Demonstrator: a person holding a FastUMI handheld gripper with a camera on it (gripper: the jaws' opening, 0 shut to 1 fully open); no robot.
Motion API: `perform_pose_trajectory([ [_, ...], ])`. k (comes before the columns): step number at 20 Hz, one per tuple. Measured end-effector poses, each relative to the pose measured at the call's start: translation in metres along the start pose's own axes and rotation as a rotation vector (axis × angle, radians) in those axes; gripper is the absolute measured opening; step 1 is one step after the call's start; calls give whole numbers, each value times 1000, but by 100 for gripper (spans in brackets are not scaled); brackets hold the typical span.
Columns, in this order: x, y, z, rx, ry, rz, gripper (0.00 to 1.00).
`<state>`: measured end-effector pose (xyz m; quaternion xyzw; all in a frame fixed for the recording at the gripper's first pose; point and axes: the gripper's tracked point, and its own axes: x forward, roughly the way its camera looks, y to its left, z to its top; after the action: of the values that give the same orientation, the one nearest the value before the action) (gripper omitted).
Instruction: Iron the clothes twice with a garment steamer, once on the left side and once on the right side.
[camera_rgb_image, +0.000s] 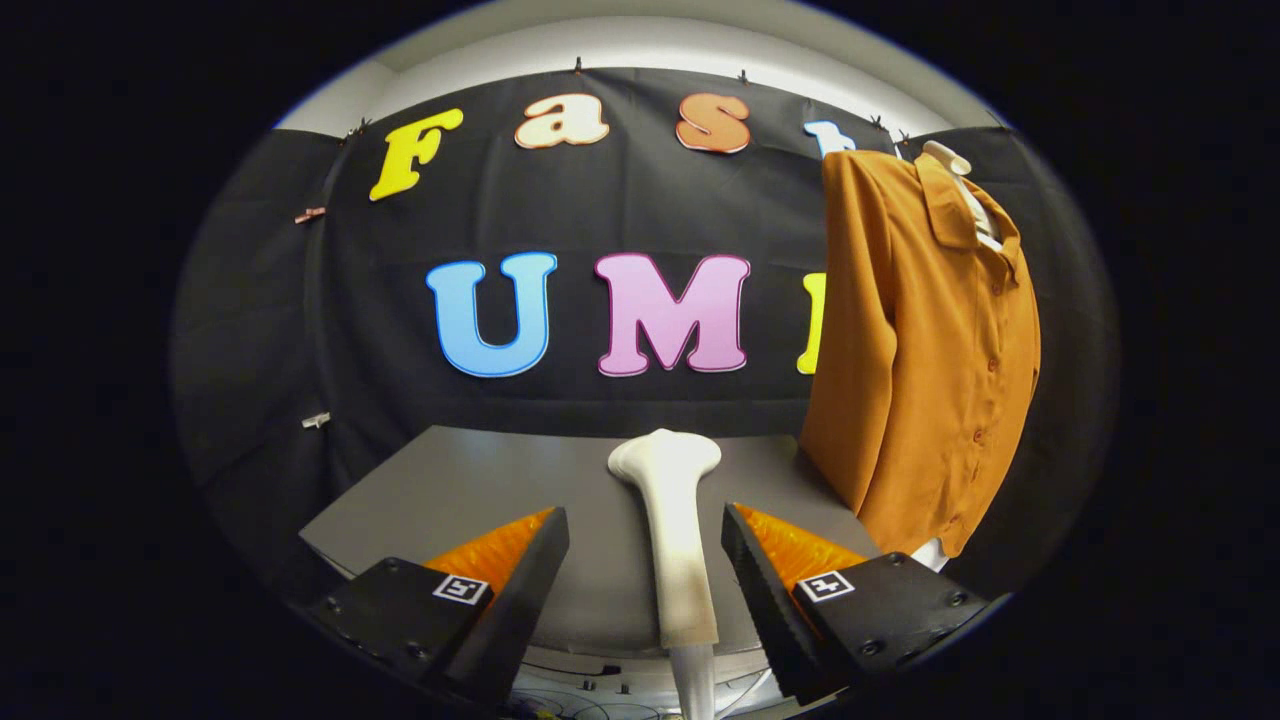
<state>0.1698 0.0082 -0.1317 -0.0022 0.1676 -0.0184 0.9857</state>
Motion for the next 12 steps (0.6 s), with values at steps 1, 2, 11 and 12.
perform_pose_trajectory([
  [1, 8, -2, -6, -1, 25, 1, 96],
  [2, 15, -4, -11, -1, 46, -1, 96],
  [11, 56, -22, -49, -37, 200, -17, 83],
  [12, 59, -21, -54, -41, 220, -12, 80],
])
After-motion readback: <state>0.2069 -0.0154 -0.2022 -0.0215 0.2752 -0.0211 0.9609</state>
